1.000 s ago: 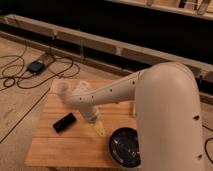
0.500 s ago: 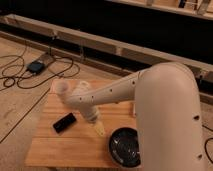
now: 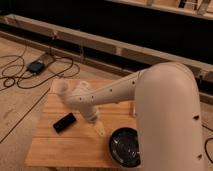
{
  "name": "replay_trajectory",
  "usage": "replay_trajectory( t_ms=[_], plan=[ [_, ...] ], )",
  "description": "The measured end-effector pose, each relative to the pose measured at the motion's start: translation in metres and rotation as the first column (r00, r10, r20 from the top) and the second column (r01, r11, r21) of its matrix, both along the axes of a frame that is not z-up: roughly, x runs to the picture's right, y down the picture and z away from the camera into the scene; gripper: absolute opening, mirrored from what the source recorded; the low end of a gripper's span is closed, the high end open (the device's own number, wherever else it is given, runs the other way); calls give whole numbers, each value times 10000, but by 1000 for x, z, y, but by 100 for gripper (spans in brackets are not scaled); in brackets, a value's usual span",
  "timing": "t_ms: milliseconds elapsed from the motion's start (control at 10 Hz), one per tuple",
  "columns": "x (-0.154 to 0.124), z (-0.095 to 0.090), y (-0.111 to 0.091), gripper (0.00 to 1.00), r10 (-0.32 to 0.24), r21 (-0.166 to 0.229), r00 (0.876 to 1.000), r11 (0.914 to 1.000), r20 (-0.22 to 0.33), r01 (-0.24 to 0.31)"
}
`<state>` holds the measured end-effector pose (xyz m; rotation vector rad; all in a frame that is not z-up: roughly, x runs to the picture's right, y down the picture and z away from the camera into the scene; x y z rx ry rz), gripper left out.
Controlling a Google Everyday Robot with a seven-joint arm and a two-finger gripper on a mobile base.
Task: Drag the ceramic bowl in a circle
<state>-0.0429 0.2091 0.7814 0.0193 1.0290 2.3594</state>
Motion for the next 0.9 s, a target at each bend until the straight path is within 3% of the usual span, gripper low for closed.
replay_trajectory(
  t_ms=[500,700,900],
  plan=[
    [24,-20,-13,80,-865,698,9939,9942,688,817],
    [42,-21,-14,80,-1206,1062,9868,9883,1084,1091],
    [61,-18,-8,80,-1347,1185,9817,9858,1345,1190]
  ],
)
